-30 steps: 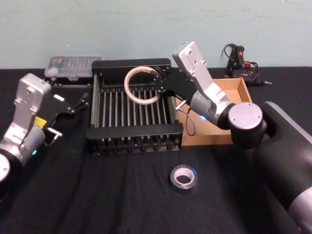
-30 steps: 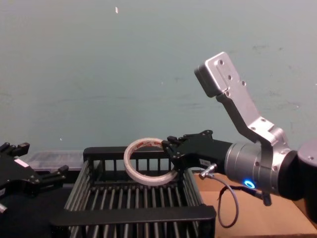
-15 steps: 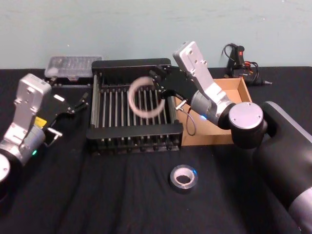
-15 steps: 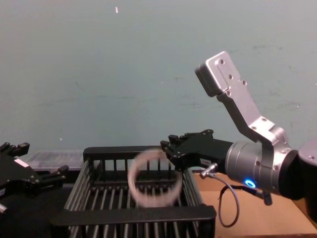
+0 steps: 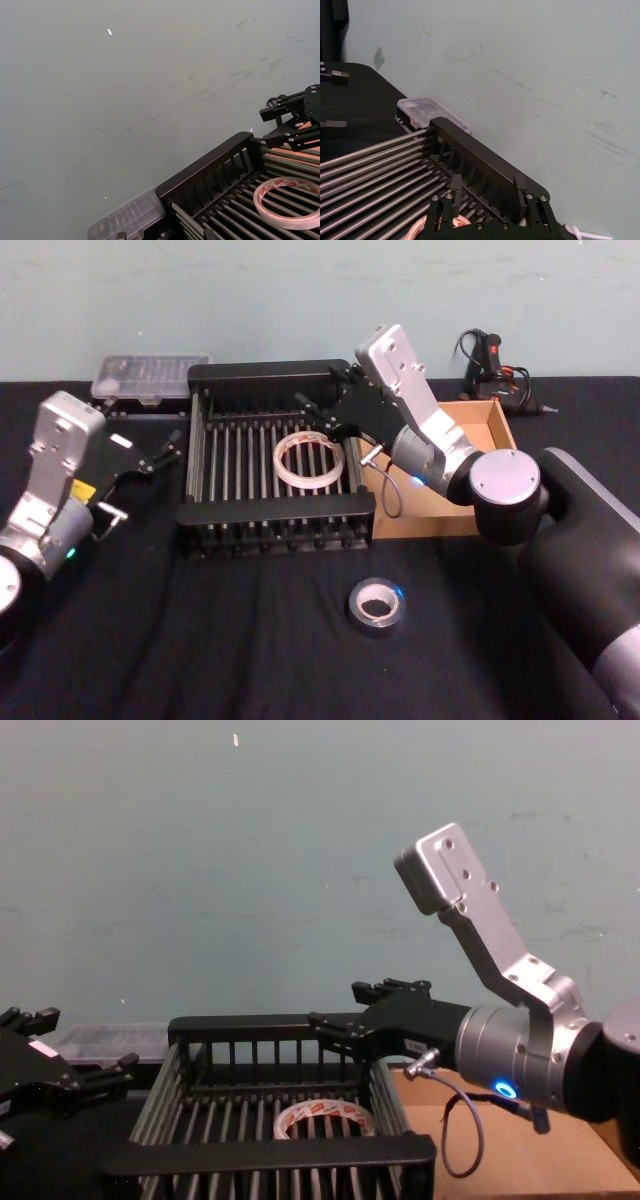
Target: Pick up the white tape and place it into the black box , Pick up the silver tape and place it into the brown box.
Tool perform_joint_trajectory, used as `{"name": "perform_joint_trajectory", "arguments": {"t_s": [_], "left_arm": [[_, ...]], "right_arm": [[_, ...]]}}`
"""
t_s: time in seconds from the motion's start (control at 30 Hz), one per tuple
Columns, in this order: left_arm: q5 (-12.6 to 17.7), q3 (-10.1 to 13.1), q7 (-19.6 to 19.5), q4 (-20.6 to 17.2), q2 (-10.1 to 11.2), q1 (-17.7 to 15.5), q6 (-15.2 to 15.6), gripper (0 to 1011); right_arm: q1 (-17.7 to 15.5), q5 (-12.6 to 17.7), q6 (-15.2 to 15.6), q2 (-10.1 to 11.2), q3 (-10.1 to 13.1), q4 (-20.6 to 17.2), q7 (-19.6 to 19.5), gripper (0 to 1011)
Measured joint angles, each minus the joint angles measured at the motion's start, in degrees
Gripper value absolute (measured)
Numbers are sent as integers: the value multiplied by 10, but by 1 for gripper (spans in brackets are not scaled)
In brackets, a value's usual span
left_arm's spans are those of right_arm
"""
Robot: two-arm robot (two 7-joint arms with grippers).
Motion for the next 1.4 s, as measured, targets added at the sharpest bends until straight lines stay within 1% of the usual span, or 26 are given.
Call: {"name": "perform_joint_trajectory", "arguments": {"t_s": [0.03, 0.13, 0.17, 0.23, 0.27, 0.43, 0.87, 0.97, 1.17, 1.2, 1.23, 1.33, 1.4], "left_arm": [[0, 0, 0, 0, 0, 0, 0, 1001], [0, 0, 0, 0, 0, 0, 0, 1001], [0, 0, 0, 0, 0, 0, 0, 1002], [0, 0, 0, 0, 0, 0, 0, 1001], [0, 0, 0, 0, 0, 0, 0, 1001], [0, 0, 0, 0, 0, 0, 0, 1001], [0, 0, 0, 0, 0, 0, 0, 1001], [0, 0, 0, 0, 0, 0, 0, 1001], [0, 0, 0, 0, 0, 0, 0, 1001], [0, 0, 0, 0, 0, 0, 0, 1001], [0, 0, 0, 0, 0, 0, 0, 1001], [0, 0, 0, 0, 0, 0, 0, 1001], [0, 0, 0, 0, 0, 0, 0, 1001]], "right_arm": [[0, 0, 0, 0, 0, 0, 0, 687], [0, 0, 0, 0, 0, 0, 0, 746], [0, 0, 0, 0, 0, 0, 0, 801], [0, 0, 0, 0, 0, 0, 0, 835], [0, 0, 0, 0, 0, 0, 0, 886], [0, 0, 0, 0, 0, 0, 0, 997], [0, 0, 0, 0, 0, 0, 0, 1002], [-4, 4, 2, 3, 4, -10, 0, 1002], [-22, 13, 13, 20, 18, -53, 3, 1002], [-28, 16, 17, 26, 22, -67, 4, 1002], [-28, 16, 17, 26, 22, -67, 4, 1002], [-49, 25, 31, 42, 33, -107, 5, 1002], [-59, 30, 39, 49, 38, -124, 5, 1002]]}}
